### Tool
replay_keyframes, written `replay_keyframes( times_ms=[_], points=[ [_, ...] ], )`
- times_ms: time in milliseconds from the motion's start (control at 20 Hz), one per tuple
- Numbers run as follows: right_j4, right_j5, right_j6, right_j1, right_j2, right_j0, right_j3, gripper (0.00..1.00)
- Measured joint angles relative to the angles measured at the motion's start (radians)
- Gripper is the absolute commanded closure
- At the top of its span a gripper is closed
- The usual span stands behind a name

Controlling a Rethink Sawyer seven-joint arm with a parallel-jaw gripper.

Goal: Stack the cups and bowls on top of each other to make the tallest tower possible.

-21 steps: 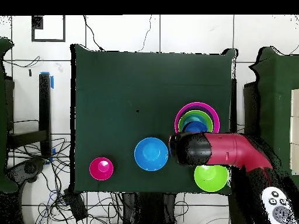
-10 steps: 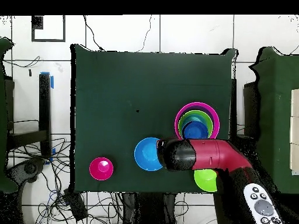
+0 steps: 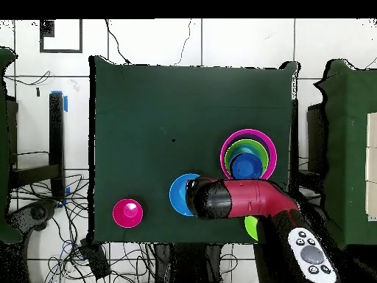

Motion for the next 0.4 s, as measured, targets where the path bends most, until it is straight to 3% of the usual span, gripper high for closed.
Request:
replay_keyframes(
  times_ms=[400],
  points=[
    [0.0,-0.058,0.047,0.001,-0.056,0.067,0.0,1.0]
  ],
)
